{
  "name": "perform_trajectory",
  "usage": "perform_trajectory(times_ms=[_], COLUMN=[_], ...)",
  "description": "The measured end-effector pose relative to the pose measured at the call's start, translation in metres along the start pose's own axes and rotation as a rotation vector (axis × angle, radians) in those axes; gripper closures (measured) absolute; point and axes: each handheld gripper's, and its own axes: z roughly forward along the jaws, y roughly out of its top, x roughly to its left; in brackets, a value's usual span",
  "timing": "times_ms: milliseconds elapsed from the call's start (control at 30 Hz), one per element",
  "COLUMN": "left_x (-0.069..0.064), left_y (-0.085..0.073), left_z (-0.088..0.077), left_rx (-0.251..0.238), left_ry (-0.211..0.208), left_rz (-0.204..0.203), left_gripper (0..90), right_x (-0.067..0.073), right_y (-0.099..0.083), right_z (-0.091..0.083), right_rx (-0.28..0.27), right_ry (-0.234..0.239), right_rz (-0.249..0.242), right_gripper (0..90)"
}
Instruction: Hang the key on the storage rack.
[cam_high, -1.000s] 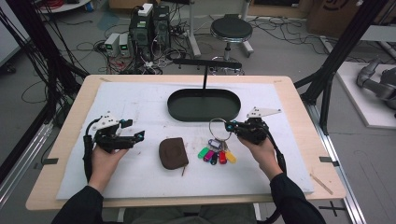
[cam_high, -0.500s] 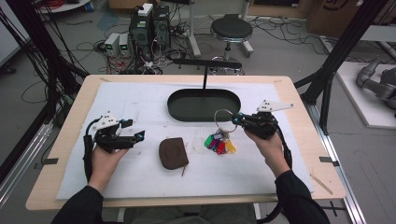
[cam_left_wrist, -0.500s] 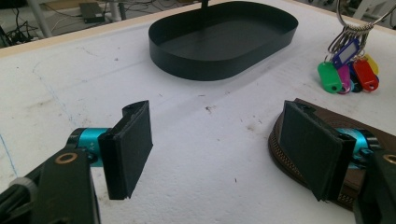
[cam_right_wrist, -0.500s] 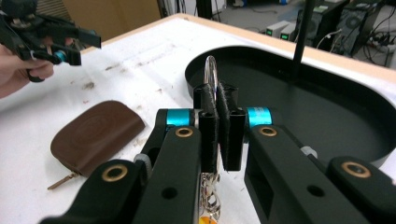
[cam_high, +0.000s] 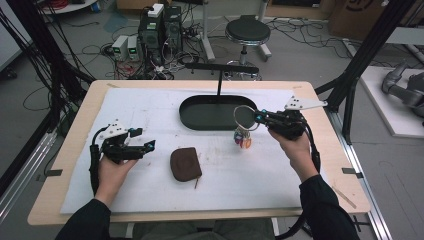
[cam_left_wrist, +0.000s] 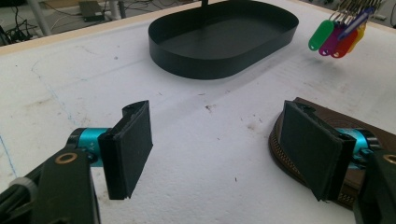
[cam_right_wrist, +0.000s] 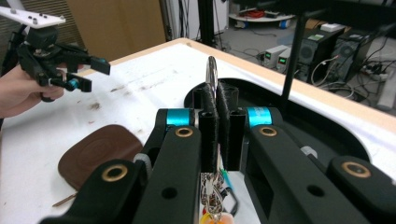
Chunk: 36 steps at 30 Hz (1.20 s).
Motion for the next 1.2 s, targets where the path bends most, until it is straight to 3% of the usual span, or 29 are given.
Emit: perform_trajectory(times_ms=[267, 600, 1200], left_x=[0.000, 0.000, 0.001], left_y=[0.000, 0.000, -0.001], left_z=[0.000, 0.000, 0.000], left_rx=[0.001, 0.001, 0.000], left_ry=[0.000, -0.001, -0.004], left_rz=[0.002, 0.001, -0.001], left_gripper=[25.8, 25.8, 25.8], right_x=[-0.005, -0.021, -0.056], right_y=[0.017, 0.032, 0.049], right_z=[-0.004, -0.003, 0.023], right_rx=[-0.024, -0.047, -0.033], right_ry=[-0.006, -0.039, -0.114], right_rz=[-0.025, -0.029, 0.004], right_gripper=[88.6, 88.6, 88.6])
